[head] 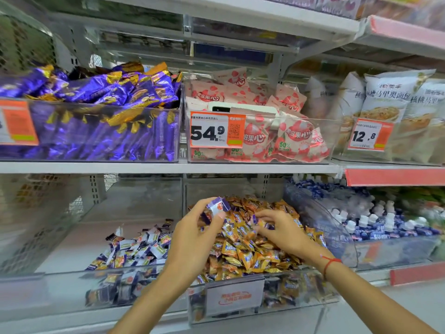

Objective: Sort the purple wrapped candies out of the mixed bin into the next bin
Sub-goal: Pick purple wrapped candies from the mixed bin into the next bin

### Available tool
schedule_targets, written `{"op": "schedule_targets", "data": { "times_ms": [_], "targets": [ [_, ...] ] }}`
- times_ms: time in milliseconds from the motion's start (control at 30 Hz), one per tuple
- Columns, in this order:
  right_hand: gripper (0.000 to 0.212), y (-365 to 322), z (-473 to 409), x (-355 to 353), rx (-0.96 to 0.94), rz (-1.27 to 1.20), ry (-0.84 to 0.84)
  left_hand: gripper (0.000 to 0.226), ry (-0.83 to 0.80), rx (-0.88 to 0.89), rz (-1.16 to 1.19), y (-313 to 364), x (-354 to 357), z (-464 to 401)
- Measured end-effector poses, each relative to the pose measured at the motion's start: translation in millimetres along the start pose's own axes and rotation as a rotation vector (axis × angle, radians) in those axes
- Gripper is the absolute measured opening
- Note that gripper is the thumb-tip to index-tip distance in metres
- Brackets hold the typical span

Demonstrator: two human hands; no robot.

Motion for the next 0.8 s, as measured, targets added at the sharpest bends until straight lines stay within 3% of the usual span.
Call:
{"op": "schedule_targets", "data": {
  "times_ms": [100, 167, 300, 367, 433, 567, 700, 800],
  "targets": [
    [0.041, -17, 14, -5, 0.049, -0.230, 0.091, 0.019, 0.214, 0.147, -0.190, 8, -38, 16],
    [0.036, -48, 18, -2, -0.013, -0.306, 0.123, 0.022, 0.322, 0.213, -0.327, 10, -64, 22],
    [0.027, -129, 15, 22, -0.209, -0.431, 0.139, 0.024, 0.444, 0.045, -0.450, -12, -109, 17],
    [0.027, -163, 8, 42, -0.307, -0.359, 0.172, 0.026, 0.495, -0.031, -0.469, -24, -123, 14],
    [0.034, -185, -5, 66, -0.362, -0.150, 0.131, 0.033, 0.445, -0.081, -0.489, -36, -128, 9],
    [0.053, -182, -24, 105, -0.309, 0.254, -0.190, 0.056, 0.103, -0.189, -0.644, -62, -118, 0],
    [0.034, -166, -2, 74, -0.366, 0.105, 0.001, 0.038, 0.139, -0.136, -0.610, -50, -106, -2],
    [0.020, -124, 28, 43, -0.317, -0.001, 0.094, 0.028, 0.176, 0.033, -0.552, -24, -78, 3]
  ]
}}
Point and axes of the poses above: each hand's wrist, its own z-axis away from the middle knuckle, its own x-axis out of the palm, y = z × x, the point moved 4 cm from there along -z, towards the middle knuckle, and after that the axes turned 4 degrees about y, right-handed, at the moved point
